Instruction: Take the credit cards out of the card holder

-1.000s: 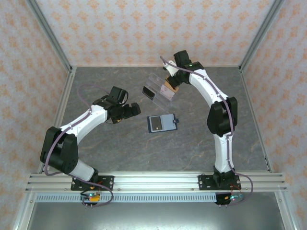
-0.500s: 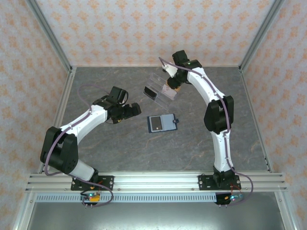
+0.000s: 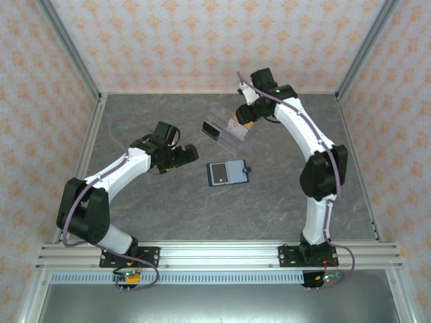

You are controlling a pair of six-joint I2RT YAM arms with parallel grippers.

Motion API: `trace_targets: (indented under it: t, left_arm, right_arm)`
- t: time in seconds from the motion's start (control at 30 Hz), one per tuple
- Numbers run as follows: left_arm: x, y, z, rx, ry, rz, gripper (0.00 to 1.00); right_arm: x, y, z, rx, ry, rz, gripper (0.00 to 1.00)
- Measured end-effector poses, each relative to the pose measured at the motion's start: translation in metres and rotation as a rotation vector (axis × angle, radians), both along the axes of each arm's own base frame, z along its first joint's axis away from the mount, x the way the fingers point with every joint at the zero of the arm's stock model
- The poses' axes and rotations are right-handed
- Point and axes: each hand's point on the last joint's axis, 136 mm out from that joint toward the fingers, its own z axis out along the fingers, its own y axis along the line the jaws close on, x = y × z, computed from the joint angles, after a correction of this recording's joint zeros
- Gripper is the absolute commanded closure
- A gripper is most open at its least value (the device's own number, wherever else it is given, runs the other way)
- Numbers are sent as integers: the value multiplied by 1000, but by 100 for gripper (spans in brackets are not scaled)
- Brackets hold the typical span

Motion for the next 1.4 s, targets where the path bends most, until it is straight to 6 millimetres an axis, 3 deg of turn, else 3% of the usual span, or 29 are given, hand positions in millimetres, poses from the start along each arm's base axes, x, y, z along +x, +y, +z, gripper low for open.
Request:
trace_targets:
  t: [0.1, 0.2, 0.4, 0.5, 0.7, 0.8, 1.03, 1.13, 1.4]
  left_arm:
    - [-1, 0, -2, -1, 3, 3, 0]
    - [-2, 0, -4, -3, 6, 7, 0]
    - [2, -7, -3, -26, -3, 10, 0]
    - [1, -17, -10, -27, 7, -12, 0]
    - [-3, -40, -26, -33, 52, -53, 0]
    - [-2, -49, -30, -39, 60, -57, 1]
    - [1, -61, -40, -65, 74, -44, 9]
    - [2, -67, -44, -82, 87, -43, 16]
    - [7, -93, -49, -127, 101, -64, 51]
  right_arm:
    - [-29, -2, 5, 121, 41, -101, 42]
    - [-56, 0, -8, 238, 116, -184, 43]
    - [-104, 28, -74, 352, 339, -249, 50]
    - [-120, 48, -96, 395, 439, -247, 53]
    - [-119, 76, -124, 458, 534, -261, 68]
    - [-117, 78, -143, 445, 579, -300, 75]
    - [-111, 77, -178, 395, 633, -373, 79]
    - [-110, 75, -180, 388, 630, -384, 80]
    - [-108, 71, -183, 369, 616, -404, 81]
